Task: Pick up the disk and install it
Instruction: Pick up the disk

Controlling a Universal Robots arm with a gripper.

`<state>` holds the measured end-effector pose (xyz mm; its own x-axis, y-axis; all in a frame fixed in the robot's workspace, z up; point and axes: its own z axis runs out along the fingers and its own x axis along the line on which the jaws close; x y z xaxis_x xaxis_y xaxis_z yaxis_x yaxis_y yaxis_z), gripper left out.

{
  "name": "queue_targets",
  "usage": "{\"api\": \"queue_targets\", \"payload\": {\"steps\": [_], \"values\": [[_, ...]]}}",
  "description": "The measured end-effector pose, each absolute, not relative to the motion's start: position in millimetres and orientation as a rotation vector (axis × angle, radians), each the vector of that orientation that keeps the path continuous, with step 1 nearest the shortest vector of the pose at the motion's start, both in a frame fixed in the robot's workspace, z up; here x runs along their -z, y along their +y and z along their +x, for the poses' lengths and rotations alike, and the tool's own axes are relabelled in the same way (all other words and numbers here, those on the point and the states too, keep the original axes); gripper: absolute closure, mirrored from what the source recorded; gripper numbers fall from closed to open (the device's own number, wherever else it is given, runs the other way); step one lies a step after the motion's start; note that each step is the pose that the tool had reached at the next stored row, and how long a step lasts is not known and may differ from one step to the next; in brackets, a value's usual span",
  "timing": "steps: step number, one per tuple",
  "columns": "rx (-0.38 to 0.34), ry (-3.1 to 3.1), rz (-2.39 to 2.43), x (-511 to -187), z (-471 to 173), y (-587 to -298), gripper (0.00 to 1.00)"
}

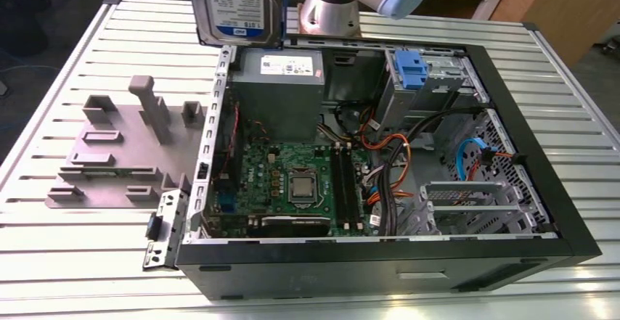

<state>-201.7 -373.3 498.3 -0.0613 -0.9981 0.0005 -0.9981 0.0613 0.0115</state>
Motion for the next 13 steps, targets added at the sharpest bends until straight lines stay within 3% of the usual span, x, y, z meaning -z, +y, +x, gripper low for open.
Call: {"api": "queue_targets", "payload": {"steps": [13], "values": [[0.013,-2.283,2.147,-498.3,-190.1,-373.4,0.64]]}}
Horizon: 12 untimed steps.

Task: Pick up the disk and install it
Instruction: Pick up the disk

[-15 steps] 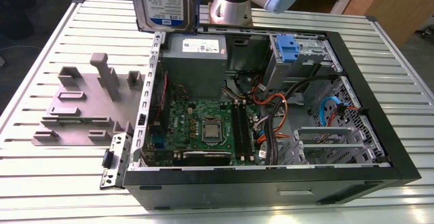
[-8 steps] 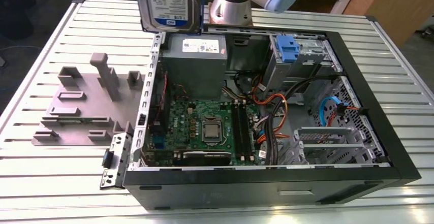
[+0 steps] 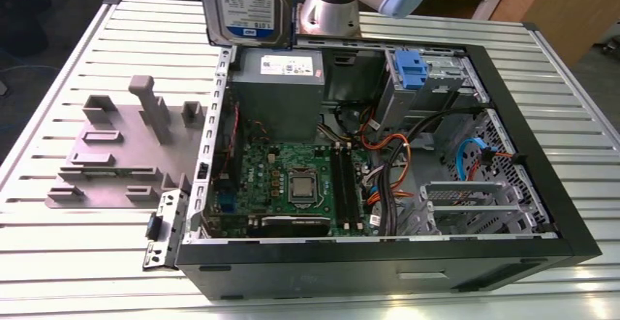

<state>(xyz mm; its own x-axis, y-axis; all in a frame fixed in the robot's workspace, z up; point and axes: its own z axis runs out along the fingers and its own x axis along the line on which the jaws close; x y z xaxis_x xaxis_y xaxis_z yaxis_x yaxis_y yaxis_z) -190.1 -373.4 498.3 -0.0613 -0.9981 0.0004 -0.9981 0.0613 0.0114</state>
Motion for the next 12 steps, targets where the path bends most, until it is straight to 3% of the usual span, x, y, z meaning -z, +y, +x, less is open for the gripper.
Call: {"api": "queue_targets", "payload": {"steps": [12], "values": [[0.013,-2.282,2.147,-498.3,-180.9,-373.4,0.64]]}}
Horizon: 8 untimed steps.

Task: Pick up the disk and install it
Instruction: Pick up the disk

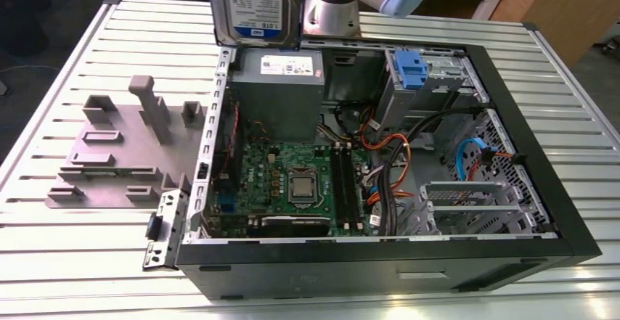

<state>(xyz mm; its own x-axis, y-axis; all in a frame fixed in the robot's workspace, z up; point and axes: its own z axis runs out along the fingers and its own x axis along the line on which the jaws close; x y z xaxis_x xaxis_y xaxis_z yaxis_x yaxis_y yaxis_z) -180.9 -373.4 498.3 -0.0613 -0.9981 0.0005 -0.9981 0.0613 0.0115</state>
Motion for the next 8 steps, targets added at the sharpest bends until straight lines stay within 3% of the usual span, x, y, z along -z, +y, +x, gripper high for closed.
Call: {"api": "queue_targets", "payload": {"steps": [8], "values": [[0.013,-2.283,2.147,-498.3,-175.2,-373.3,0.64]]}}
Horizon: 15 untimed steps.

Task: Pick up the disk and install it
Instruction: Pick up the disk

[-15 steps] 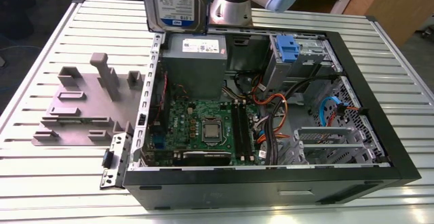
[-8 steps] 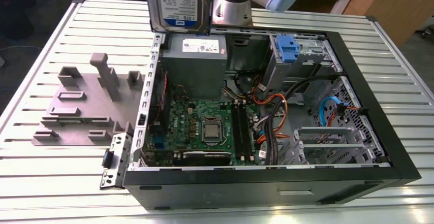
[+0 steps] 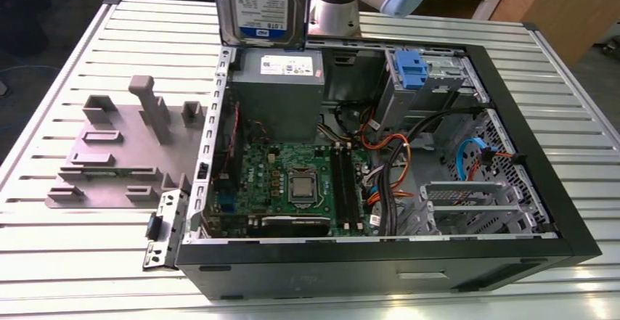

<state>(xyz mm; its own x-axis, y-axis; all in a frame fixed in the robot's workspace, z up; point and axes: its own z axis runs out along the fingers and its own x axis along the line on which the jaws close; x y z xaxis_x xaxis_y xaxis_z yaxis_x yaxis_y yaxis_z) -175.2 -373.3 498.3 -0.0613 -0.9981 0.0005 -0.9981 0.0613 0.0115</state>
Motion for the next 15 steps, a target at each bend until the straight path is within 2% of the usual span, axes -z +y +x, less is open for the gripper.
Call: {"api": "queue_targets", "payload": {"steps": [15], "values": [[0.013,-2.282,2.147,-498.4,-162.1,-373.4,0.64]]}}
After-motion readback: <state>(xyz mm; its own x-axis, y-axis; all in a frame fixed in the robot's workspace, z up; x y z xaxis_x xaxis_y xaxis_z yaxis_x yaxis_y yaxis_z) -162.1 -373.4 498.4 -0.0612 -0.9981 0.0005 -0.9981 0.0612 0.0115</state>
